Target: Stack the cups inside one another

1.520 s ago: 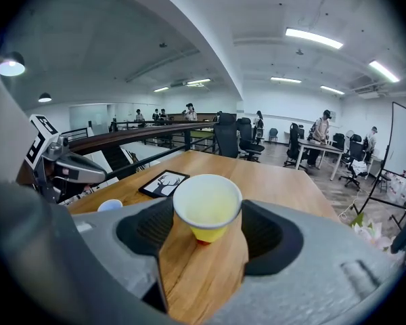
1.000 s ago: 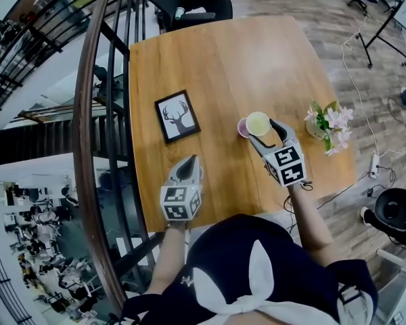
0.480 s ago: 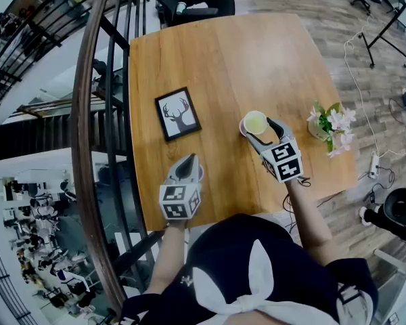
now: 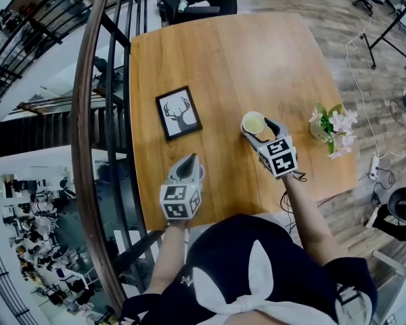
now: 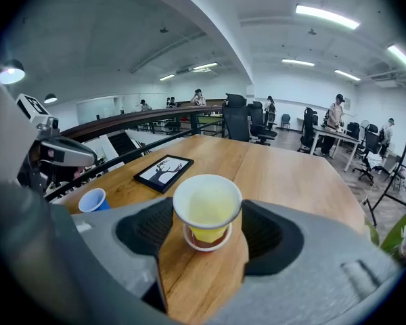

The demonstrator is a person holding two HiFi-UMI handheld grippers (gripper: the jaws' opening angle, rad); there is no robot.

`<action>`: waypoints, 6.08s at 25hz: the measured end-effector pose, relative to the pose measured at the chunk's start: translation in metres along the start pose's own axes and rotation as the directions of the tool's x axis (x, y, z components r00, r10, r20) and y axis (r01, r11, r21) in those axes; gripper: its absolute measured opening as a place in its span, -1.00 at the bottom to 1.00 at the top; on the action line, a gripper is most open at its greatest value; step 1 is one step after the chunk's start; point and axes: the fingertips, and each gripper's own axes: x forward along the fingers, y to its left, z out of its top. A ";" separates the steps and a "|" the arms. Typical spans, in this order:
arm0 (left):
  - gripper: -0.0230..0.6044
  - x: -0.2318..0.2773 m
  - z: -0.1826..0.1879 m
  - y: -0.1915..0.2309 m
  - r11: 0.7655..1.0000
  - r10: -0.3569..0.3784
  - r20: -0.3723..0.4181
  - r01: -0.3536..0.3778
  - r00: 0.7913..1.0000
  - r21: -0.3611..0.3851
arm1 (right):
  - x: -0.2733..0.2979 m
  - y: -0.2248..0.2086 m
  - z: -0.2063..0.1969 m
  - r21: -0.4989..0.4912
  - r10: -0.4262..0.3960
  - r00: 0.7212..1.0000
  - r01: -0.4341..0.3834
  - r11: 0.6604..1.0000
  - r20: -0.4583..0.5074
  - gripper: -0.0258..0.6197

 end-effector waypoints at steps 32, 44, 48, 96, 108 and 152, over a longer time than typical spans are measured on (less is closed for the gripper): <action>-0.86 -0.014 0.006 -0.004 1.000 0.020 0.040 -0.020 0.999 -0.006 | -0.016 0.026 -0.008 -0.020 0.047 0.999 -0.047 0.999 -0.017 0.13; -0.87 -0.052 0.003 0.000 0.997 0.026 0.090 -0.020 0.996 -0.074 | -0.042 0.081 -0.002 -0.055 0.121 0.993 -0.120 0.991 0.015 0.13; -0.87 -0.066 -0.005 0.005 0.996 0.044 0.095 -0.035 0.995 -0.087 | -0.046 0.101 -0.007 -0.069 0.150 0.989 -0.149 0.986 0.007 0.13; -0.87 -0.121 -0.057 0.109 0.995 0.013 0.000 -0.013 1.000 -0.100 | 0.040 0.277 -0.027 -0.123 0.251 0.952 -0.275 0.954 -0.176 0.22; -0.87 -0.111 -0.070 0.121 0.995 -0.026 -0.021 0.023 0.999 -0.095 | 0.056 0.275 -0.035 -0.177 0.194 0.957 -0.234 0.956 -0.216 0.13; -0.87 -0.090 -0.046 0.031 0.995 -0.077 0.000 0.077 0.997 -0.065 | -0.051 0.234 0.033 -0.260 0.222 0.975 -0.221 0.940 -0.027 0.10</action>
